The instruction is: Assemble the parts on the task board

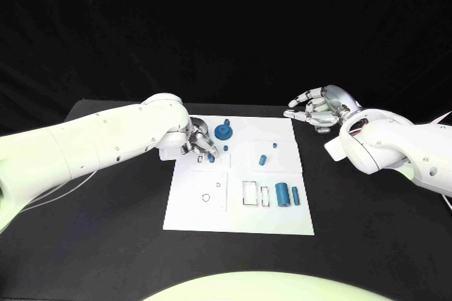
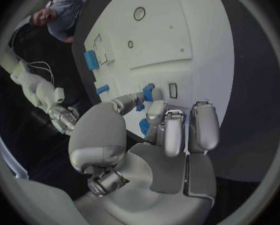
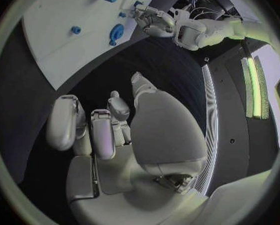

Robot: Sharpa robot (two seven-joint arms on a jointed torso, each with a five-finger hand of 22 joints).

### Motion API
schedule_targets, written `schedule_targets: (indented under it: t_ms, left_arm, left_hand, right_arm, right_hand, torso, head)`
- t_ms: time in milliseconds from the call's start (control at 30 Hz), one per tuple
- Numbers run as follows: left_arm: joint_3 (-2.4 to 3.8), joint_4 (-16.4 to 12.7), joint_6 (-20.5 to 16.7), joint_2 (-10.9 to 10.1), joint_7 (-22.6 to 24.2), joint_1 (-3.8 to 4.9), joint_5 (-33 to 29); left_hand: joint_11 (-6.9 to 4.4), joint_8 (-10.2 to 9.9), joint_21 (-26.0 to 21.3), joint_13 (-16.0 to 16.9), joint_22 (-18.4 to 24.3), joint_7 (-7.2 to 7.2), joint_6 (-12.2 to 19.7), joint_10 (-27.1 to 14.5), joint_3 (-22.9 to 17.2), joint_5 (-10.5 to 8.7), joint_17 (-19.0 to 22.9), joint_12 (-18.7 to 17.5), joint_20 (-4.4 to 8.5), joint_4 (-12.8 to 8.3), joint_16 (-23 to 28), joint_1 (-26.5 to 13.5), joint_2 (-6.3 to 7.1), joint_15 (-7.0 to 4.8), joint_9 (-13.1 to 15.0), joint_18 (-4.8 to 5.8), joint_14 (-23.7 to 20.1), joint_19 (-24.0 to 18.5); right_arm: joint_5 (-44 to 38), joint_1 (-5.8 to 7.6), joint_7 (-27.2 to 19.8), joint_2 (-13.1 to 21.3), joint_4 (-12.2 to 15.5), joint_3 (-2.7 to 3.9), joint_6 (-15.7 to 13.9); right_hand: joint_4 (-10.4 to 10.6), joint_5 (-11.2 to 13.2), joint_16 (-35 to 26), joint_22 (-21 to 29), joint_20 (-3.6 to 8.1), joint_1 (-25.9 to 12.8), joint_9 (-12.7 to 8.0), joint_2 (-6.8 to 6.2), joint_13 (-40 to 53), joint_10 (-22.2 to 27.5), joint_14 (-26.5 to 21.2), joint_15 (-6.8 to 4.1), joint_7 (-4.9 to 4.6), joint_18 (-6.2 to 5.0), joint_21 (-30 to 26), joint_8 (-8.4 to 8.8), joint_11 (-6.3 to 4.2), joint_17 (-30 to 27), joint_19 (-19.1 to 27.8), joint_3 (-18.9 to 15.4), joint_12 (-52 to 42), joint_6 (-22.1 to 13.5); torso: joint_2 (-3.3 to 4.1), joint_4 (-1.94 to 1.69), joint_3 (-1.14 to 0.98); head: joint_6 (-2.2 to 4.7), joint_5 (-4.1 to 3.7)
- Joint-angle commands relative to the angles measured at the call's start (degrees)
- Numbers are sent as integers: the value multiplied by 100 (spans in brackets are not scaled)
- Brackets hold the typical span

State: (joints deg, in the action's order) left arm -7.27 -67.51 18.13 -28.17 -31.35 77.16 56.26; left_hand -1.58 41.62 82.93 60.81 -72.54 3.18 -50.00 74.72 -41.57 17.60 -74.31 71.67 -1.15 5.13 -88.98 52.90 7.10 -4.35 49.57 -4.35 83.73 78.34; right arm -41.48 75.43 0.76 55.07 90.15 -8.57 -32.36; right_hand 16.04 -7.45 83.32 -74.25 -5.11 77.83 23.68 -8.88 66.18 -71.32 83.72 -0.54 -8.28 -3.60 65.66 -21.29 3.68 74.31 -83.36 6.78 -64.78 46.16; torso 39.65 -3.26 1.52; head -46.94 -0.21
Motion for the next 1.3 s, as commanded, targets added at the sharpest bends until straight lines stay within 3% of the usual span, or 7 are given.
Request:
schedule_targets:
  t_ms: [33,233,600,967,1100,1200,1300]
  left_arm:
    - [-8,10,28,14,-5,-16,7]
    - [-9,17,41,14,-5,-16,8]
    - [-10,21,81,3,-3,-17,8]
    - [-8,8,56,-49,7,-19,59]
    - [-3,-36,34,-106,9,-19,82]
    - [27,-98,19,-164,10,-18,90]
    - [62,-147,3,-210,11,-17,91]
  left_hand:
    - [-61,51,32,63,-85,-159,-295,222,140,205,-1567,4,-24,28,-101,-54,-74,-77,150,79,627,179]
    - [-64,-4,23,72,-81,-164,-336,214,500,194,-1565,-6,-19,215,-100,-98,32,-82,174,78,626,177]
    - [-67,-43,15,94,-74,-168,-360,217,767,187,-1566,-4,-16,322,-100,-73,125,-84,194,76,626,173]
    - [-69,-104,8,117,-78,-170,-407,222,1229,163,-1565,-7,-13,576,-100,-30,237,-86,227,76,626,176]
    - [-71,-142,3,134,-81,-173,-432,228,1494,-112,-1566,-8,-12,782,-100,56,262,-87,253,76,626,178]
    - [-68,-179,-2,145,-83,-172,-445,230,1709,-440,-1563,-13,-14,985,-99,165,284,-85,281,76,626,179]
    - [-68,-195,-6,149,-80,-172,-452,230,1811,-572,-1558,-17,-14,1099,-96,212,286,-85,296,75,624,177]
  right_arm:
    - [-8,-6,-33,-1,0,1,19]
    - [-8,-6,-43,1,-2,1,24]
    - [-8,-6,-39,5,-6,0,36]
    - [-8,-7,-43,6,-11,0,26]
    - [-8,-9,-46,10,-16,0,19]
    - [-8,-11,-48,11,-19,0,13]
    - [-8,-13,-50,12,-23,0,13]
  right_hand:
    - [39,-56,-67,-322,26,18,75,124,-37,71,352,-44,7,-112,-58,-79,-27,560,62,-332,39,-7]
    - [49,-53,-72,-314,26,-15,76,112,-45,73,352,-43,5,-113,-72,-78,-26,556,62,-358,44,-14]
    - [49,-53,-72,-314,26,-15,76,112,-45,73,352,-43,5,-113,-72,-78,-26,556,62,-358,44,-14]
    - [55,-53,-76,-310,26,-49,77,110,-55,77,353,-43,5,-113,-80,-79,-25,555,61,-380,50,-18]
    - [58,-53,-82,-306,26,-66,77,111,-60,80,351,-42,4,-114,-88,-79,-24,548,62,-389,54,-21]
    - [59,-53,-82,-303,26,-85,78,111,-65,82,352,-42,4,-115,-93,-79,-23,551,61,-402,57,-24]
    - [59,-53,-82,-303,26,-85,78,111,-65,82,352,-42,4,-115,-93,-79,-23,551,61,-402,57,-24]
  torso:
    - [-2,1,-1]
    - [0,-2,1]
    - [-2,-1,2]
    - [-1,0,3]
    - [-3,-2,6]
    - [-6,-4,3]
    - [-9,-6,3]
  head:
    - [-1,-1]
    - [4,-8]
    - [-10,-8]
    - [-2,3]
    - [-4,0]
    - [4,-7]
    - [11,-7]
